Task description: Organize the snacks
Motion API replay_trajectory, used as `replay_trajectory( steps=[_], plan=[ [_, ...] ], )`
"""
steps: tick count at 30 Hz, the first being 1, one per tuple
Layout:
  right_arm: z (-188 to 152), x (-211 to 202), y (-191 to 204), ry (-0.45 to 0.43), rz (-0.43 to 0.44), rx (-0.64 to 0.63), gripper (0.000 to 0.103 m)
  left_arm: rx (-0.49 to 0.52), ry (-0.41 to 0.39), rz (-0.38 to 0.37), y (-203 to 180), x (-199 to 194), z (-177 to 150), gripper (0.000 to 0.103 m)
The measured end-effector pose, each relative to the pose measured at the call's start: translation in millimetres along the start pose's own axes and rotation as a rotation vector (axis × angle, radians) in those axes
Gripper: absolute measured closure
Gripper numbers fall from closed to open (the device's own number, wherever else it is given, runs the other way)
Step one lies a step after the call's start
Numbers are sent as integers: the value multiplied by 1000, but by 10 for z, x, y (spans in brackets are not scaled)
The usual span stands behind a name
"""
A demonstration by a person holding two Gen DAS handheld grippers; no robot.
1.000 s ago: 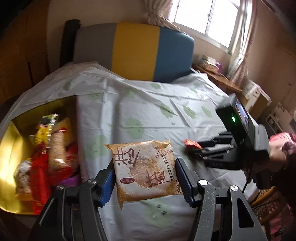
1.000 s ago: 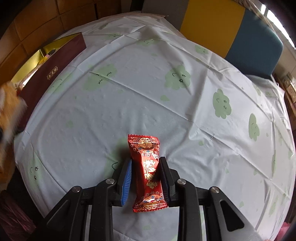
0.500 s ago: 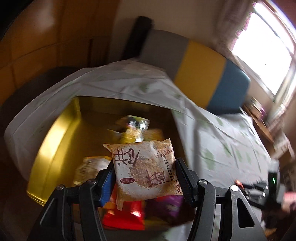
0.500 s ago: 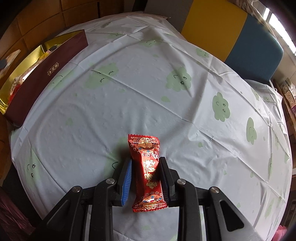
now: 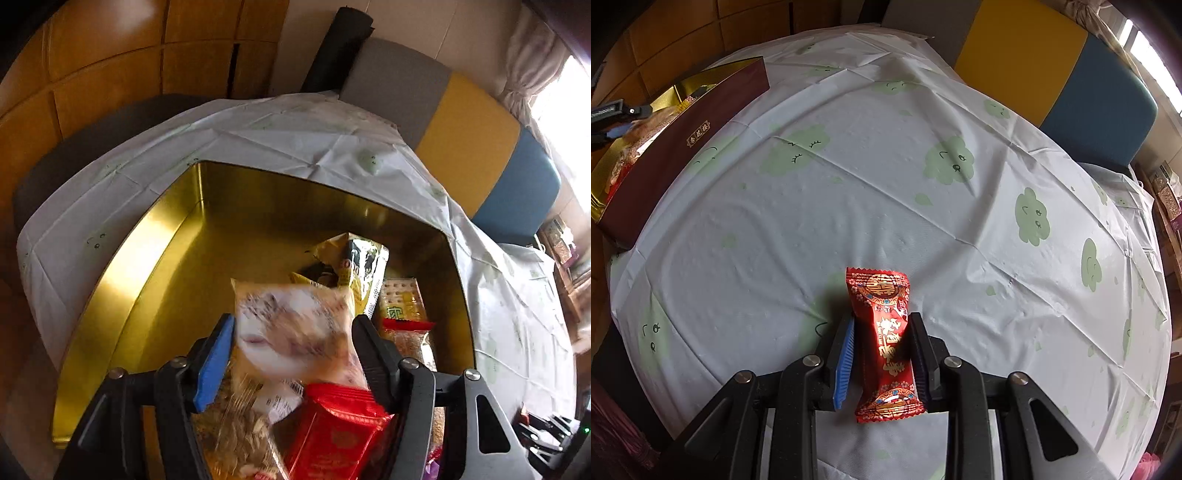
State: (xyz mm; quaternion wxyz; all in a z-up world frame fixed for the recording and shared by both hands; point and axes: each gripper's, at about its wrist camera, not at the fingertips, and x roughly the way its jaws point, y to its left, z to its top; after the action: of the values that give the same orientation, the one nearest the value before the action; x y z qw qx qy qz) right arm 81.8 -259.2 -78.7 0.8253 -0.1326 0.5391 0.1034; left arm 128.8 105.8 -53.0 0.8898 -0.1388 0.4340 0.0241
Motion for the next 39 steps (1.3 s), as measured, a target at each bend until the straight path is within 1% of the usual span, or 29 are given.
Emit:
replay_trajectory(
  steps=[6,9,15,22,28,39],
  plan=[
    [1,0,-4,1,2,-3,75,78,-78,80,-131,-189,-131,37],
    [1,3,0,0,-2,-8,75,92,-107,103,-173,-295,-203,33],
    [-6,3,18,-4,-12,-19,75,143,-154,94,-329,-559,-371,33],
    [-15,-6,35,-7,-15,-18,76,190,-178,68,-461,-792,-525,33],
    [-14,-4,21,-9,-10,-10,76,210,-195,52,-496,-941,-625,33],
    [-25,0,5,-15,-4,3,76,202,-193,40,-450,-1029,-706,32]
  ],
)
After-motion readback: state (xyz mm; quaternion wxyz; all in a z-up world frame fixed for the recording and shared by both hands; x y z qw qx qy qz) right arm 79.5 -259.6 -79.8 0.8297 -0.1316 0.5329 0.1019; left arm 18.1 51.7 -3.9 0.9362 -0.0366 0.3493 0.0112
